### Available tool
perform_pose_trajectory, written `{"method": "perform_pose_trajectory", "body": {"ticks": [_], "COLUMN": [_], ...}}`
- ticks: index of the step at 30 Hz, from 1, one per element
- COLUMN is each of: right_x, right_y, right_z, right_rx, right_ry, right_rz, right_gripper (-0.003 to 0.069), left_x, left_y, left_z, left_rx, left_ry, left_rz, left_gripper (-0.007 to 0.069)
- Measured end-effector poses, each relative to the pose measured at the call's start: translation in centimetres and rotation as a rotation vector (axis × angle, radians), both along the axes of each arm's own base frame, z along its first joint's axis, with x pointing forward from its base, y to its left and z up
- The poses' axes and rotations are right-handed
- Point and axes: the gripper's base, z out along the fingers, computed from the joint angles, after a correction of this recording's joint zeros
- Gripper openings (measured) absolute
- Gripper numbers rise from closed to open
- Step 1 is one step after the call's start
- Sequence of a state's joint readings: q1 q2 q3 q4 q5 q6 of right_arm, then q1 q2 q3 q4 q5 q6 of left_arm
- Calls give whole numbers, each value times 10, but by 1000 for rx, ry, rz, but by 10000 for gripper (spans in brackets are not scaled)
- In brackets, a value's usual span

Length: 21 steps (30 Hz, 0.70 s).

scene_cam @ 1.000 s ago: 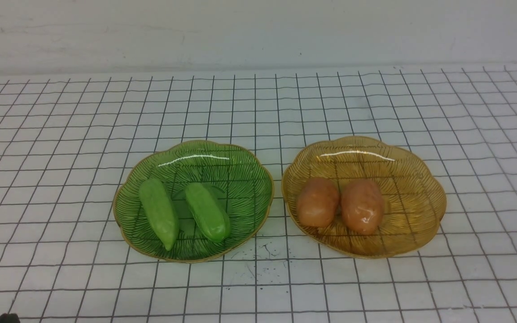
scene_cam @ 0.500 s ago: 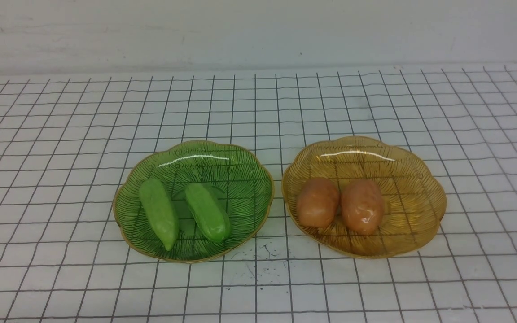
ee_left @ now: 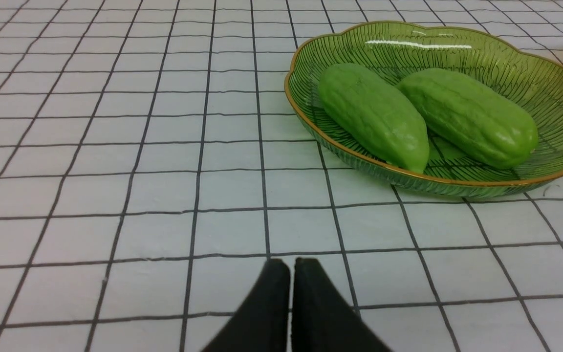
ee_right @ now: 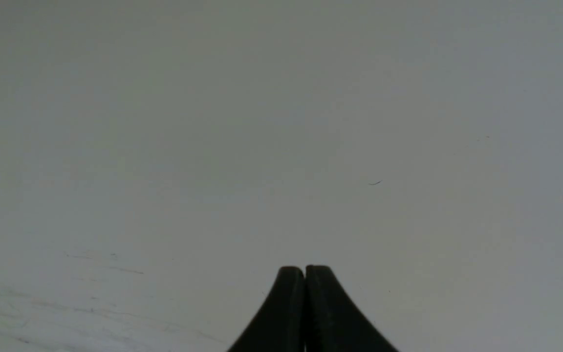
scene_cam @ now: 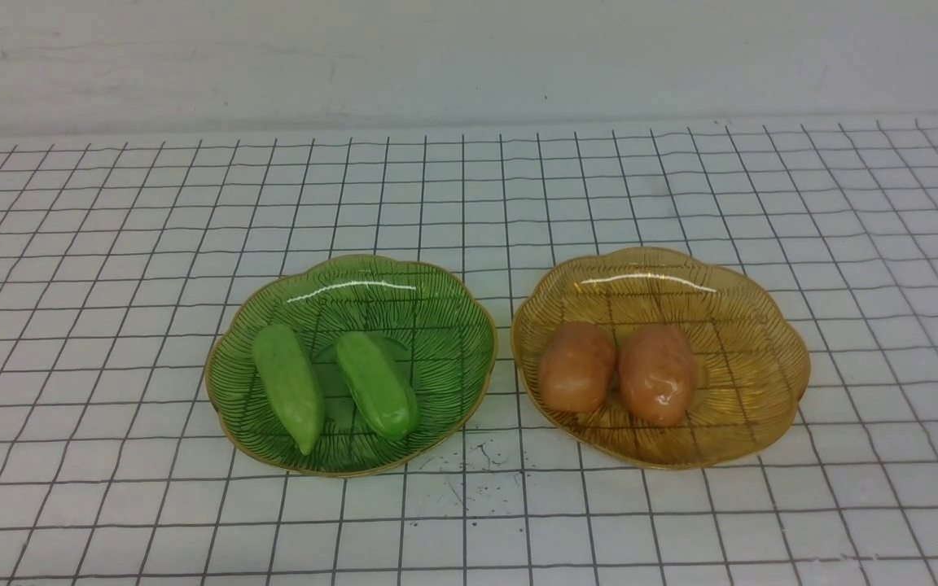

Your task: Put different types of vegetables on the plate.

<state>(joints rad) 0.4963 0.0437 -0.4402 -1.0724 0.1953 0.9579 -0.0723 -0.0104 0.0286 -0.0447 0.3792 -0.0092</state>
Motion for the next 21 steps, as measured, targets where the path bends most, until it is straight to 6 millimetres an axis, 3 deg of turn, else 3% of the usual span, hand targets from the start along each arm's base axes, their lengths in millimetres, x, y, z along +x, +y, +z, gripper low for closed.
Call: {"method": "perform_pose_trajectory", "body": {"ticks": [12,21], "right_x": [-5,-3], "right_y": [6,7], "right_z": [4,0], "right_rx": [73,15], "right_ry": [-13,8], "right_rz": [124,104], "right_gripper": [-15,-15], "left_x": [0,0], "left_y": [0,0], "left_z": [0,0], "left_rx": [-1,-1], "left_ry": [0,1], "left_rz": [0,0], "left_gripper": [-8,-8]}}
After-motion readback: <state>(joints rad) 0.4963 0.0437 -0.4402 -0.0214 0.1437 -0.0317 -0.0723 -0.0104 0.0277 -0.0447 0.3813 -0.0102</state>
